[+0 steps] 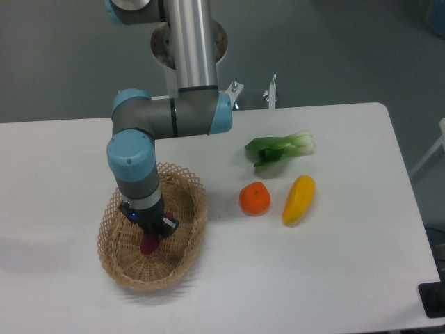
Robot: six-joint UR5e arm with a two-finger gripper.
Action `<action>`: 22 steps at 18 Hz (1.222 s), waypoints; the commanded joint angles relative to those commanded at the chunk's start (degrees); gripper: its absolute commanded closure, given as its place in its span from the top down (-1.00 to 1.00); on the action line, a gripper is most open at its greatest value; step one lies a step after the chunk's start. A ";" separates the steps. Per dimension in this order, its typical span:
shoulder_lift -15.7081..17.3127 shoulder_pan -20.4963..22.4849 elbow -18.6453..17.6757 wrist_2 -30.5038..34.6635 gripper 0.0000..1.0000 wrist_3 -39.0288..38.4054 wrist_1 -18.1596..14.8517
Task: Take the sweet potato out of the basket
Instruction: 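Lower the gripper onto the sweet potato and close on it, then lift the sweet potato out of the basket and carry it beside the yellow pepper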
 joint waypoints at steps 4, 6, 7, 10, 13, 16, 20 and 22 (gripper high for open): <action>2.30 6.41 0.44 0.00 -0.38 7.29 -0.09; 2.30 9.66 2.71 -0.09 -0.38 10.99 -0.70; 2.30 11.51 4.12 -0.18 -0.38 11.87 -1.14; 2.47 17.83 7.63 -0.88 -0.37 16.95 -2.80; 2.47 23.81 9.23 -1.84 -0.38 25.39 -5.00; 2.65 28.12 9.23 -4.12 -0.38 31.73 -5.27; 3.00 30.16 9.93 -3.87 -0.38 34.47 -5.88; 4.40 30.77 9.93 -3.87 -0.38 34.47 -7.03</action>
